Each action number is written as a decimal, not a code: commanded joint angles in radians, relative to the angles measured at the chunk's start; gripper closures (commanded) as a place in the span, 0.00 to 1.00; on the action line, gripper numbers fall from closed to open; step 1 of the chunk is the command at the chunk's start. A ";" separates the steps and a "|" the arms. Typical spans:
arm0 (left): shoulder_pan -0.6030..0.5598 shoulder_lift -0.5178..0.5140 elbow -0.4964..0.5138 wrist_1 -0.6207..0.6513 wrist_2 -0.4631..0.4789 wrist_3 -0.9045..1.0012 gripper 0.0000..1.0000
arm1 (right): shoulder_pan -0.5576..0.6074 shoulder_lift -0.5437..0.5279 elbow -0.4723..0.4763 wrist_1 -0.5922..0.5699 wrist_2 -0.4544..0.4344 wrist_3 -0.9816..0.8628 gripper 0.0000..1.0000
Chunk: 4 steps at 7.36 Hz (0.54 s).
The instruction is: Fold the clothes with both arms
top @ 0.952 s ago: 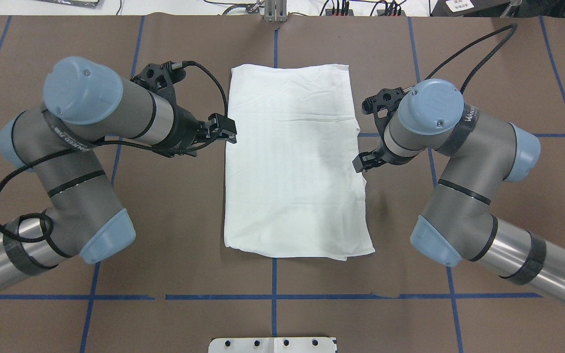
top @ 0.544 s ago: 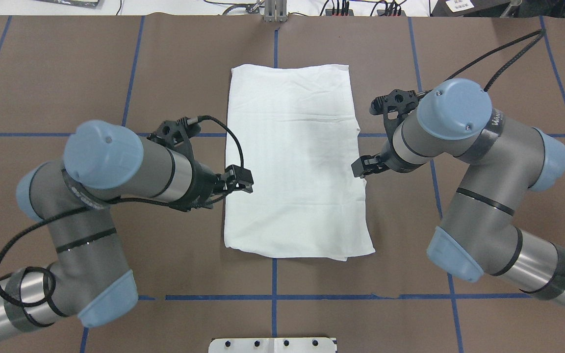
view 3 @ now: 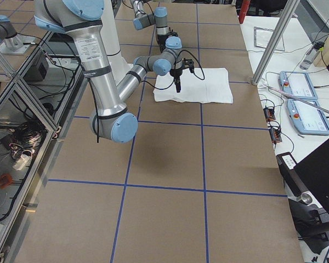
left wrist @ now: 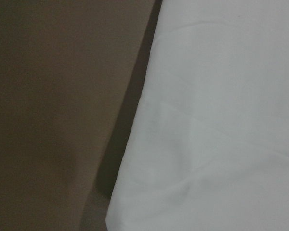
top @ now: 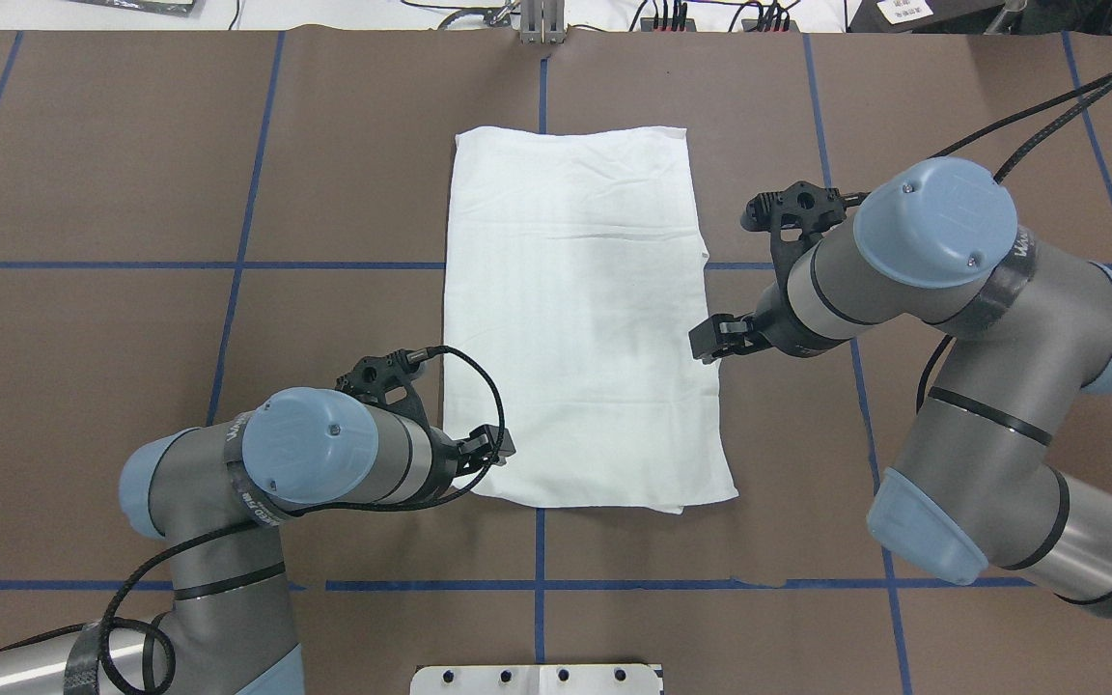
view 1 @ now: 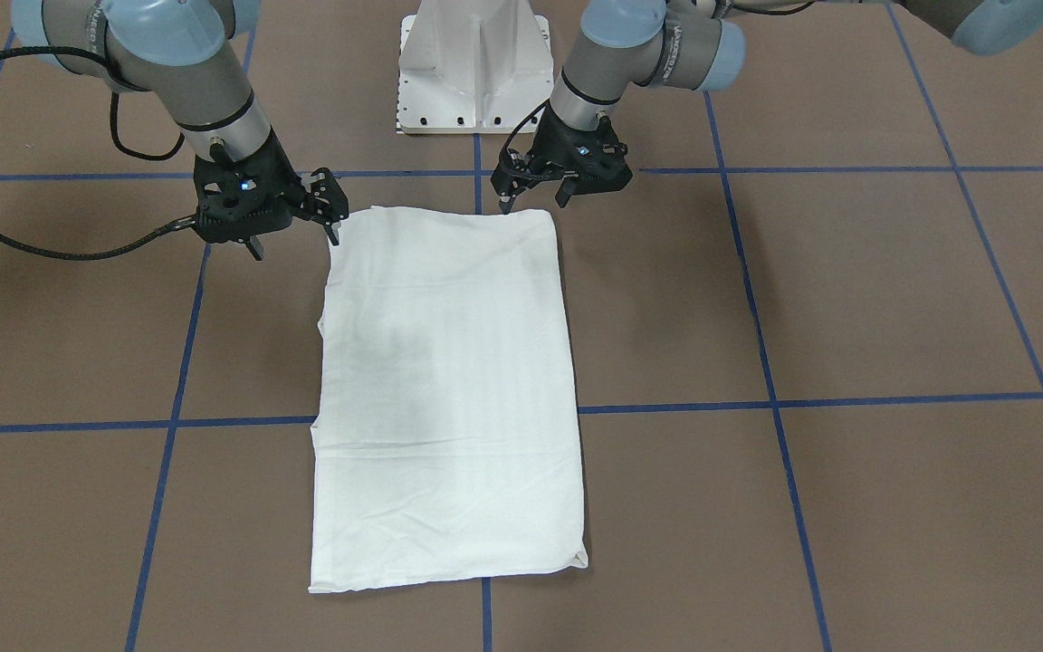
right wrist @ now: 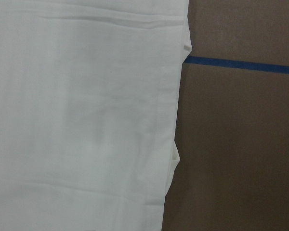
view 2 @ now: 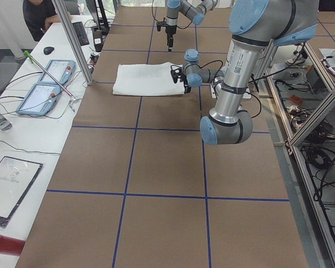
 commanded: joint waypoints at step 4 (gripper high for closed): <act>0.005 -0.012 0.046 0.000 0.001 -0.057 0.25 | -0.001 -0.001 -0.001 0.002 0.001 0.001 0.00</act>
